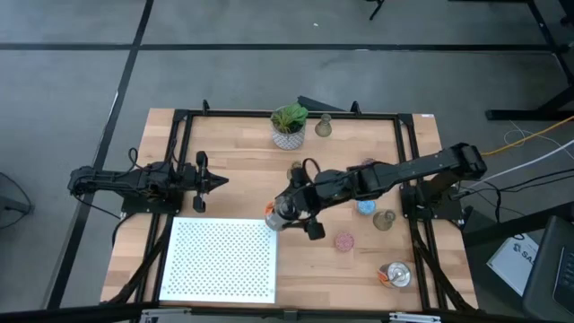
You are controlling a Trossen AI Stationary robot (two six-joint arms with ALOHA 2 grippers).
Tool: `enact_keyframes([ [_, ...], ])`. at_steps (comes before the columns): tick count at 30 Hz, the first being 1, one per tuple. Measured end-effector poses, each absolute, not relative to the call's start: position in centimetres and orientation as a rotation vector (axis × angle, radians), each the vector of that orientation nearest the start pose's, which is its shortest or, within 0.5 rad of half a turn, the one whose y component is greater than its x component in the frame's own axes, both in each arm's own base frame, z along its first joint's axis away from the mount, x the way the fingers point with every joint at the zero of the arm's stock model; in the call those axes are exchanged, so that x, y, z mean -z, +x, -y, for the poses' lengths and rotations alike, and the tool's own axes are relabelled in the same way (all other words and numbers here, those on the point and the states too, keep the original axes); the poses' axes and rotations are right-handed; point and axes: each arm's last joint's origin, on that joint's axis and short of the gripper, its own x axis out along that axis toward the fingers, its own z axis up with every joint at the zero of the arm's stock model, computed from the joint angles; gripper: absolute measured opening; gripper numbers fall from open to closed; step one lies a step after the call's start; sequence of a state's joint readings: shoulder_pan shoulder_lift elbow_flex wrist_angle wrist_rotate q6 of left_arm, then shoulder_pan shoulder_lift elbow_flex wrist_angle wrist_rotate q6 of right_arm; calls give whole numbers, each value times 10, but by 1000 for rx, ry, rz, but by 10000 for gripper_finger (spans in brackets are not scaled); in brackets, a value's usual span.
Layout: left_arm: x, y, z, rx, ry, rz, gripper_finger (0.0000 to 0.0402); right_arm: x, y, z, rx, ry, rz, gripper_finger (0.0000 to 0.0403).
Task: Pick & Place candle stick holders
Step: Put the top silver scented candle on the shelf
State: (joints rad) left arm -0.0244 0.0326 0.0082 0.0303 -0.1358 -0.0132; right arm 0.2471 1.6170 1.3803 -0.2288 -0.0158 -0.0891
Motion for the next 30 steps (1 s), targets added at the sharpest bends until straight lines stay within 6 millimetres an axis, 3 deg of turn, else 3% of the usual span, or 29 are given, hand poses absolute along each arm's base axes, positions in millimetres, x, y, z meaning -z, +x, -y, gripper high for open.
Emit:
enact_keyframes([
  [10, -167, 99, -2, -112, -14, 7, 4, -321, 397, -126, -413, -184, -496, 358],
  [16, -167, 99, -1, -111, -14, 6, 4, -316, 416, -133, -416, -203, -525, 358],
  [30, -167, 99, -1, -111, -14, 6, 4, -295, 427, -139, -427, -222, -560, 358],
])
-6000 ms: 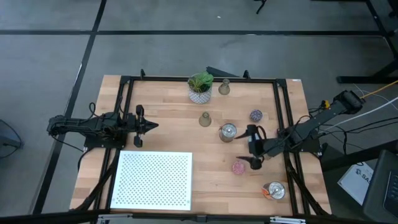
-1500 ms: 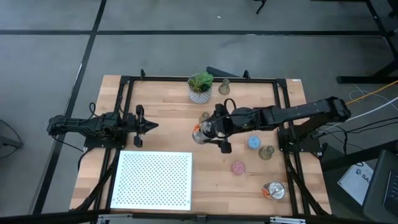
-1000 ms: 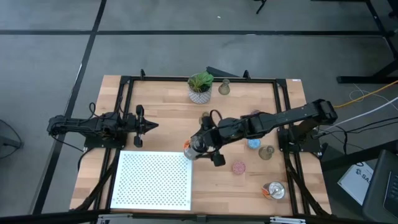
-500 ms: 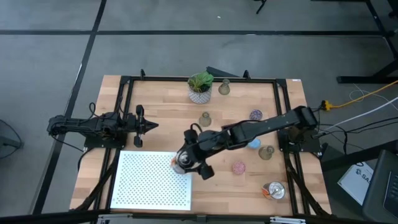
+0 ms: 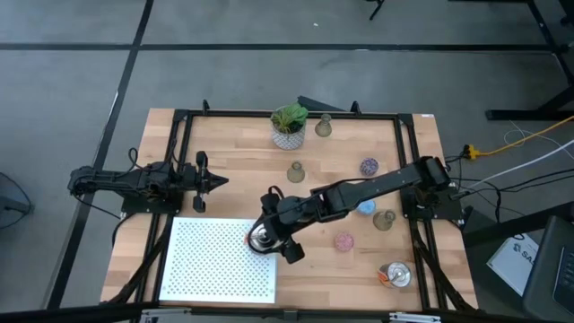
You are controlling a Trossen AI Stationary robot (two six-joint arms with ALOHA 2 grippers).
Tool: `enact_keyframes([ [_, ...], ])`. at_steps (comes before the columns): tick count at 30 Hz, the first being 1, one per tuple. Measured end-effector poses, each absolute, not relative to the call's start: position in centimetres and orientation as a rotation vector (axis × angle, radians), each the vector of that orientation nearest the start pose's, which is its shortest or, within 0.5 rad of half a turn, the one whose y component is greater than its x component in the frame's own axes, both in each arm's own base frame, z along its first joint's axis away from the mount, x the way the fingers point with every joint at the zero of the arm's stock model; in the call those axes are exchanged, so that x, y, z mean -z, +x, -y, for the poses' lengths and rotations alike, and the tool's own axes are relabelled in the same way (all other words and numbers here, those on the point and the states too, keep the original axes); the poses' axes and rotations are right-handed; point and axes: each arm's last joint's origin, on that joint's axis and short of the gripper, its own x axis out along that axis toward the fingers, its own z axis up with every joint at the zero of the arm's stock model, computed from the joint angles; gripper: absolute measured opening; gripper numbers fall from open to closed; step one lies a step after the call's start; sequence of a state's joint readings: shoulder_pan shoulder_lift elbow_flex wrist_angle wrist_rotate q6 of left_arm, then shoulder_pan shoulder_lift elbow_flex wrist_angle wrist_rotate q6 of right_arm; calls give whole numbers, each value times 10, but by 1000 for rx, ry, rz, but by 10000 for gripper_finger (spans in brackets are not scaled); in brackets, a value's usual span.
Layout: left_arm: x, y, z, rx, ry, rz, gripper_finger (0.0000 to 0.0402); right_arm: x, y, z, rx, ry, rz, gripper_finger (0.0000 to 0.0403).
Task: Pick & Place candle stick holders
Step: Put the top silver scented candle on the shelf
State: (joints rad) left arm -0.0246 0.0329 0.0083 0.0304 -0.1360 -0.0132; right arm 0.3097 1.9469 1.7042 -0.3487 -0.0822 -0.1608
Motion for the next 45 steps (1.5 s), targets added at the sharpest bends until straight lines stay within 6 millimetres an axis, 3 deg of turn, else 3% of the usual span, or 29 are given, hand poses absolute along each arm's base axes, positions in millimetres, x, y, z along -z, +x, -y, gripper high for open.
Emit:
enact_keyframes([
  [8, -167, 99, -2, -112, -14, 7, 4, -297, 431, -134, -413, -231, -527, 372],
  [19, -167, 99, -2, -112, -14, 7, 4, -275, 447, -139, -418, -235, -503, 382],
  [45, -167, 99, -2, -112, -14, 9, 4, -290, 442, -137, -435, -179, -477, 386],
])
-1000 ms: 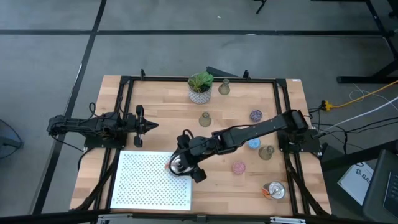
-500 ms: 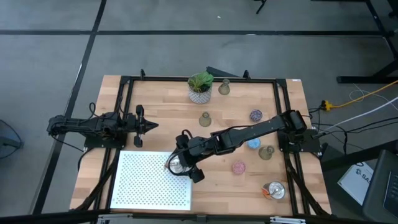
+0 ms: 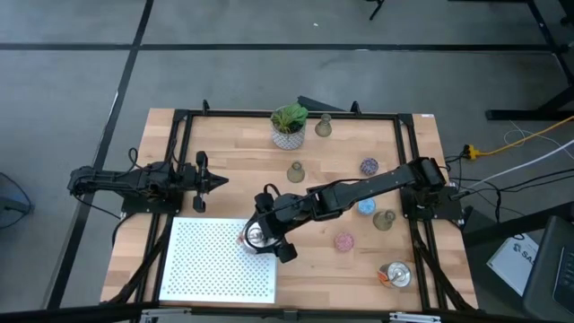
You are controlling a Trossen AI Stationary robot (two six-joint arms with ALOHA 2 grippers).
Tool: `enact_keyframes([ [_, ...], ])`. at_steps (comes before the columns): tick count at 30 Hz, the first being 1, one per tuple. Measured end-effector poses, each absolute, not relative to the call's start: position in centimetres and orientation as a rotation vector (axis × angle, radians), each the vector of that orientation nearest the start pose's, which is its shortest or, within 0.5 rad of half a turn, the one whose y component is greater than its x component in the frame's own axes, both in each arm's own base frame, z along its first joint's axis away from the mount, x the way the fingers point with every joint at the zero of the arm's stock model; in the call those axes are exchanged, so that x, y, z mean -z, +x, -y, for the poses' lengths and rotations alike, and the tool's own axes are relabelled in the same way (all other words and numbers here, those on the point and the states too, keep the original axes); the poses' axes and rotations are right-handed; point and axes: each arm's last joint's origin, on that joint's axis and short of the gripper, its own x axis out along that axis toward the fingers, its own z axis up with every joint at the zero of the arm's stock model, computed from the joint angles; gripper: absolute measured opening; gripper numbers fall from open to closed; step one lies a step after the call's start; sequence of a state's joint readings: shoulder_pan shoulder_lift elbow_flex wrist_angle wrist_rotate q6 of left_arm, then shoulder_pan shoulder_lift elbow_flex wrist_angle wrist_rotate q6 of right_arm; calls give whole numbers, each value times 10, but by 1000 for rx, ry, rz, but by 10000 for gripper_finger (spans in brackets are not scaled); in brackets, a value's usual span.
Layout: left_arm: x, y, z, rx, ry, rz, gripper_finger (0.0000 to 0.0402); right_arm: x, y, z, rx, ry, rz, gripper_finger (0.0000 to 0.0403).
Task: Pick & Place candle stick holders
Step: Put the top silver scented candle on the shelf
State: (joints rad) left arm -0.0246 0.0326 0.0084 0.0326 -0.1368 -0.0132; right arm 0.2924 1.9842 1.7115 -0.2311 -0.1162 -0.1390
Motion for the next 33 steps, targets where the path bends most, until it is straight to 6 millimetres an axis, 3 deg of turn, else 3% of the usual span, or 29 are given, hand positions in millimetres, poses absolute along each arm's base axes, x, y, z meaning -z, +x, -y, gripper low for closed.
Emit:
enact_keyframes([
  [33, -167, 99, -2, -112, -14, 9, 4, -289, 442, -136, -437, -187, -488, 385],
])
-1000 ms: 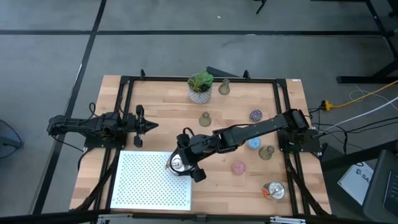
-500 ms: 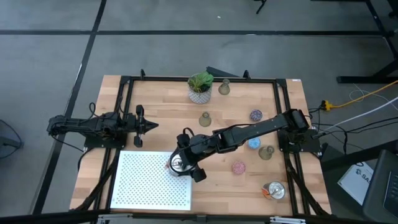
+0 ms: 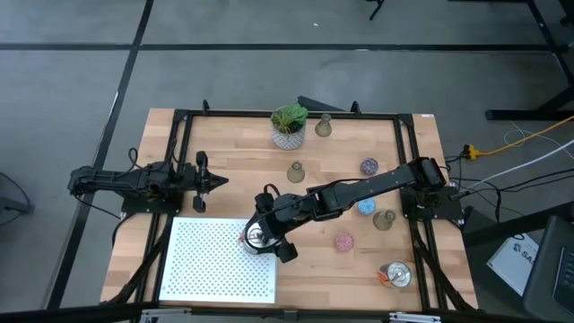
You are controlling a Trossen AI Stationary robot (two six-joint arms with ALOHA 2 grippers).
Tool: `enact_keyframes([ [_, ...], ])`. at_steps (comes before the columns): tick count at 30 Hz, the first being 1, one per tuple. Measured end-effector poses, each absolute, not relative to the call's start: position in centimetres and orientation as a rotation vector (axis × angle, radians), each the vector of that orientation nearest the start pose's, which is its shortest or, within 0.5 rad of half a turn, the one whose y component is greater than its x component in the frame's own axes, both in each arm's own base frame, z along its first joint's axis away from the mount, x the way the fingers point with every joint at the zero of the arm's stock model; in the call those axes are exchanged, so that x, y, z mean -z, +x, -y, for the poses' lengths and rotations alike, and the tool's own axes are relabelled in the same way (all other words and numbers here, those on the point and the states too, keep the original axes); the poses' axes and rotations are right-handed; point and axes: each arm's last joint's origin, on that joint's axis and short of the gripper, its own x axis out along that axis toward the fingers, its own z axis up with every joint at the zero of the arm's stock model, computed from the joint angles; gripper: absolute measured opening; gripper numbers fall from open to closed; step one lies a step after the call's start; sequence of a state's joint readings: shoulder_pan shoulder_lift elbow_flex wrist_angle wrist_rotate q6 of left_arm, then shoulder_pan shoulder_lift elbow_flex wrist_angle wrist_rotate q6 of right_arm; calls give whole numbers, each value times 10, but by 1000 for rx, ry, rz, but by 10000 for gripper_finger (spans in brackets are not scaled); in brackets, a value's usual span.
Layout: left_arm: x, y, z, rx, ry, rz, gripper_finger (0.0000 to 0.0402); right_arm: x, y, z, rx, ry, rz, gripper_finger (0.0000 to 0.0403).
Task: Pick & Place candle stick holders
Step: Put the top silver scented candle on the shelf
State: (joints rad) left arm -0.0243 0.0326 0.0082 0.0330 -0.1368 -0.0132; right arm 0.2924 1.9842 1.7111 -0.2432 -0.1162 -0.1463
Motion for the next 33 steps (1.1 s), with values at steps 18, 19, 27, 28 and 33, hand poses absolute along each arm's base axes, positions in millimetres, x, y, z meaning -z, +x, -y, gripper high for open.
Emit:
enact_keyframes([
  [18, -167, 99, -2, -112, -14, 9, 4, -290, 441, -139, -481, -178, -478, 399],
  [19, -167, 99, -2, -112, -14, 9, 4, -290, 441, -139, -480, -179, -478, 399],
  [27, -167, 99, -2, -112, -14, 9, 4, -291, 440, -138, -427, -193, -488, 400],
  [28, -167, 99, -2, -112, -14, 9, 4, -291, 440, -138, -426, -192, -489, 400],
  [33, -167, 99, -2, -112, -14, 9, 4, -293, 440, -137, -403, -194, -483, 400],
])
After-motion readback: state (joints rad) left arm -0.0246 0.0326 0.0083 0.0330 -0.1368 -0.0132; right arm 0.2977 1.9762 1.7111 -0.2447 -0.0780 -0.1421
